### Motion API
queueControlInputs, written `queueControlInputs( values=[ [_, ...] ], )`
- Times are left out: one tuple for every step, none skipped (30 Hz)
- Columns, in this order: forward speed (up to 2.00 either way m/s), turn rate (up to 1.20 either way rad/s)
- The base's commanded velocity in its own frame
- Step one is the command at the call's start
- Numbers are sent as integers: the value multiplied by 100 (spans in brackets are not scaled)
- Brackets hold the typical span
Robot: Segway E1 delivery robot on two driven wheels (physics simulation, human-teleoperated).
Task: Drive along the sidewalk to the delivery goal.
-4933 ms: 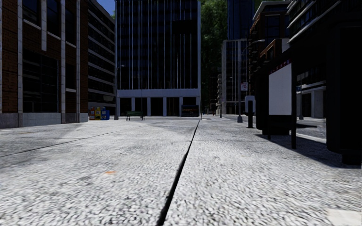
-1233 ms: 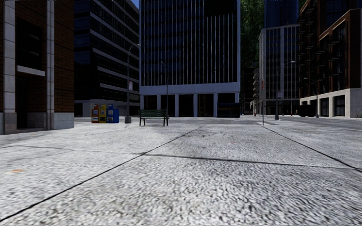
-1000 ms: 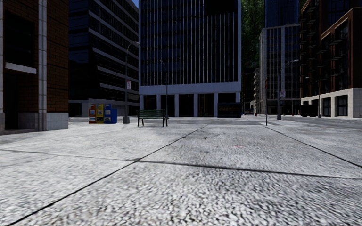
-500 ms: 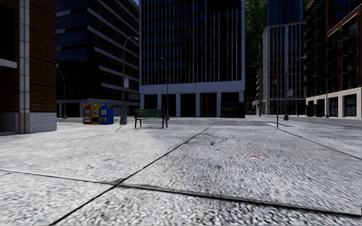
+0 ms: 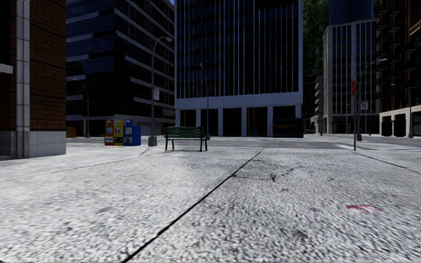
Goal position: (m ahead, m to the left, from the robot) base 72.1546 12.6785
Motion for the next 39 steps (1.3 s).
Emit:
queueControlInputs(
  values=[
    [200, 30],
    [200, 30],
    [200, 30],
    [200, 30],
    [200, 30],
    [200, 30],
    [200, 30],
    [200, 30],
    [200, 33],
    [200, 33],
    [200, 35],
    [200, 36],
    [200, 38],
    [200, 38],
    [200, 40],
    [200, 41],
    [200, 43],
    [200, 46],
    [200, 46],
    [200, 51],
    [200, 52],
    [200, 52],
    [200, 52],
    [200, 52],
    [200, 52],
    [200, 53],
    [200, 53],
    [200, 53],
    [200, 53],
    [200, 53],
    [200, 53],
    [200, 53],
    [200, 53],
    [200, 53],
    [200, 53],
    [200, 53],
    [200, 53],
    [200, 53],
    [200, 53]
  ],
)
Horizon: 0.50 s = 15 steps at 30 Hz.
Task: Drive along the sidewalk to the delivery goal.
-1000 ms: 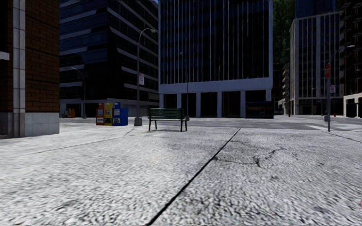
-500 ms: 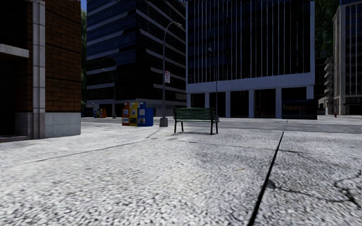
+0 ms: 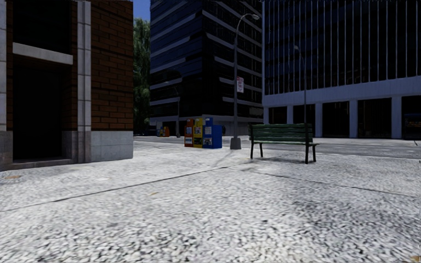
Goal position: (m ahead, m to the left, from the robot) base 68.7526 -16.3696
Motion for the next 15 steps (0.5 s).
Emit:
queueControlInputs(
  values=[
    [200, 47],
    [200, 31],
    [200, 31],
    [200, 10],
    [200, 0],
    [200, 0],
    [200, 0],
    [200, 0],
    [200, 0],
    [200, 0],
    [200, 0],
    [200, 0],
    [200, 0],
    [200, 0],
    [200, 0]
  ],
)
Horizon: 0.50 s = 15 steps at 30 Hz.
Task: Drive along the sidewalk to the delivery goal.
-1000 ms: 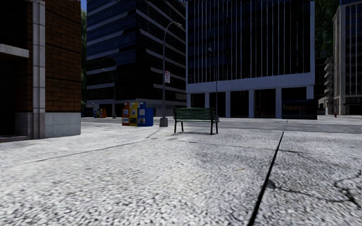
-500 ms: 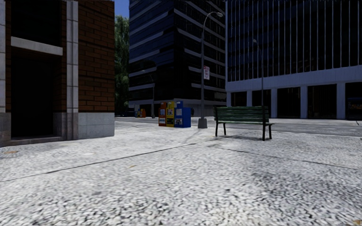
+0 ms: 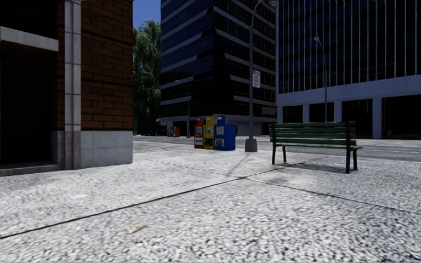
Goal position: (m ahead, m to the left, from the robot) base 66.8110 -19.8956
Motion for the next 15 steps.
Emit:
queueControlInputs(
  values=[
    [200, 0],
    [200, 0],
    [200, 0],
    [200, 0],
    [200, 0],
    [200, 0],
    [200, 0],
    [200, 6],
    [200, 8],
    [200, 9],
    [200, 9],
    [200, 9],
    [200, 9],
    [200, 9],
    [200, 9]
  ],
)
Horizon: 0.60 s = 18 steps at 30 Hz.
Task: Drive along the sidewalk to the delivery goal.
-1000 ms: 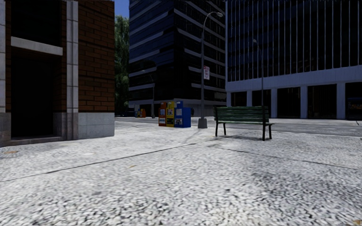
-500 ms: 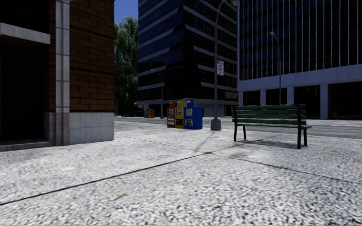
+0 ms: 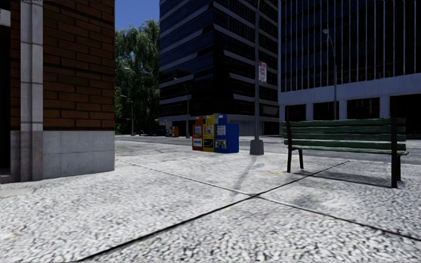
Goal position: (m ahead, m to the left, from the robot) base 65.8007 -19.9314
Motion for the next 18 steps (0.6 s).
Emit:
queueControlInputs(
  values=[
    [200, 9],
    [200, 10],
    [200, 10],
    [200, 18],
    [200, 18],
    [200, 24],
    [200, 27],
    [200, 27],
    [200, 27],
    [200, 27],
    [200, 27],
    [200, 27],
    [200, 27],
    [200, 27],
    [200, 27],
    [200, 24],
    [200, 21],
    [200, 21]
  ],
)
